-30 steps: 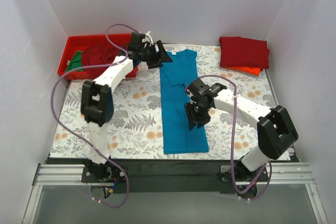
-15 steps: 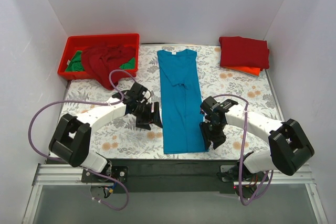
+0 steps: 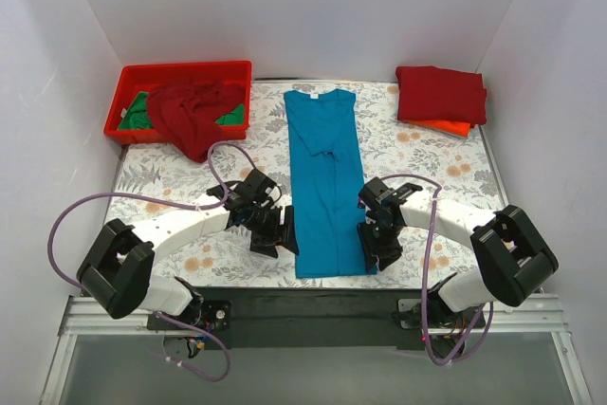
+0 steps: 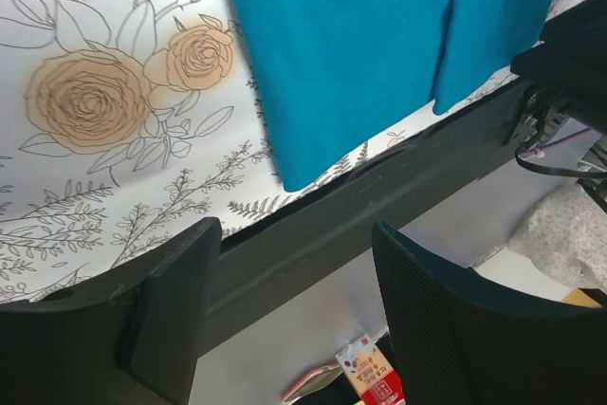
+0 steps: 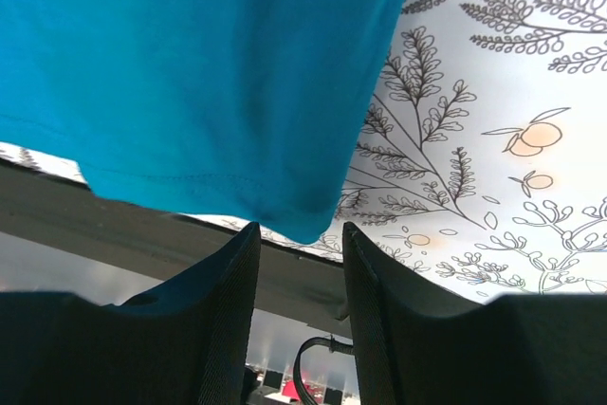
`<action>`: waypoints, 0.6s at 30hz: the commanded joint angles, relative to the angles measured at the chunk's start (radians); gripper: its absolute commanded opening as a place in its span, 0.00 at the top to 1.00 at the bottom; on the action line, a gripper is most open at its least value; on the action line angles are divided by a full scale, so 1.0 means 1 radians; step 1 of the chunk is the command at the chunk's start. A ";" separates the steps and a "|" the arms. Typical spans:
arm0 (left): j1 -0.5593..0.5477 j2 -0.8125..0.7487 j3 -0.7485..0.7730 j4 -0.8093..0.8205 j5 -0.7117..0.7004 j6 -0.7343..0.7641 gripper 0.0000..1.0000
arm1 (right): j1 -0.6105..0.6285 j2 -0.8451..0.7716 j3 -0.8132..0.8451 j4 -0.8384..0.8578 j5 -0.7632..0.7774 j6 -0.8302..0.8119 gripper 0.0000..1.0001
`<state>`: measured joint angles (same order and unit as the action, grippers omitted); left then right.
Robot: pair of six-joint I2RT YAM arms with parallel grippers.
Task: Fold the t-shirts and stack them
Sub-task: Fold the tshirt
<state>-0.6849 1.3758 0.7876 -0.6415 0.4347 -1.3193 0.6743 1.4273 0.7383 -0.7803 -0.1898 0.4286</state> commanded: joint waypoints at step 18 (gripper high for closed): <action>-0.111 0.167 0.058 0.019 0.012 -0.020 0.50 | -0.004 0.010 -0.056 0.056 -0.010 0.013 0.85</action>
<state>-0.7811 1.5356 0.8036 -0.6239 0.4488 -1.3388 0.6731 1.4437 0.7021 -0.7502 -0.2058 0.4412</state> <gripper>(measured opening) 0.508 0.157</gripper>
